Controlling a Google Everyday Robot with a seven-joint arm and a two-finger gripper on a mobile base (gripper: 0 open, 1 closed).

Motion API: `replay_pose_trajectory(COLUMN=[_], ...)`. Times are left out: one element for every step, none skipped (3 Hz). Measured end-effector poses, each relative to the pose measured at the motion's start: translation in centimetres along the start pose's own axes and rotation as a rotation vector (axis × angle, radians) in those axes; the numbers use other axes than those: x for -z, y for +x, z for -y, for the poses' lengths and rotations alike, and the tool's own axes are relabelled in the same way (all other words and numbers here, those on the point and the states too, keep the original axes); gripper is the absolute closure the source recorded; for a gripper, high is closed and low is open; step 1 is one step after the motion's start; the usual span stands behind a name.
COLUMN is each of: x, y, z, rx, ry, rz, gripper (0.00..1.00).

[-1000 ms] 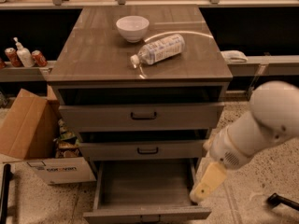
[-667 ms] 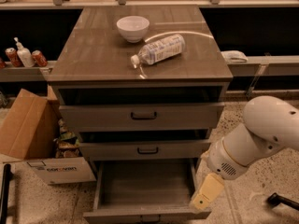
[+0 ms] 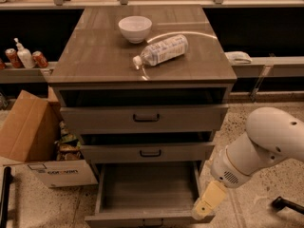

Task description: Close bottom drawer

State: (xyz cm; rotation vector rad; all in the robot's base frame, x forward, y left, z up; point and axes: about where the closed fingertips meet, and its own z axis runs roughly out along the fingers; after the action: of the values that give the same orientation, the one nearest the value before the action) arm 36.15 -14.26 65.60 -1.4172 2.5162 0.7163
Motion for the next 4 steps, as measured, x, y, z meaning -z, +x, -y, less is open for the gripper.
replay_pose_trajectory(x=[-1.9,-6.6,-12.7,-18.3], y=[0.6,1.3,2.1,3.1], z=[1.7,4.2,8.1,11.3], rx=[-0.012,-0.001,0.001,-0.039], ry=[-0.004,-0.011,-0.036,-0.085], rz=[-0.012,-0.049,-0.093,-0.122], gripper=[0.0,0.0,0.0,0.0])
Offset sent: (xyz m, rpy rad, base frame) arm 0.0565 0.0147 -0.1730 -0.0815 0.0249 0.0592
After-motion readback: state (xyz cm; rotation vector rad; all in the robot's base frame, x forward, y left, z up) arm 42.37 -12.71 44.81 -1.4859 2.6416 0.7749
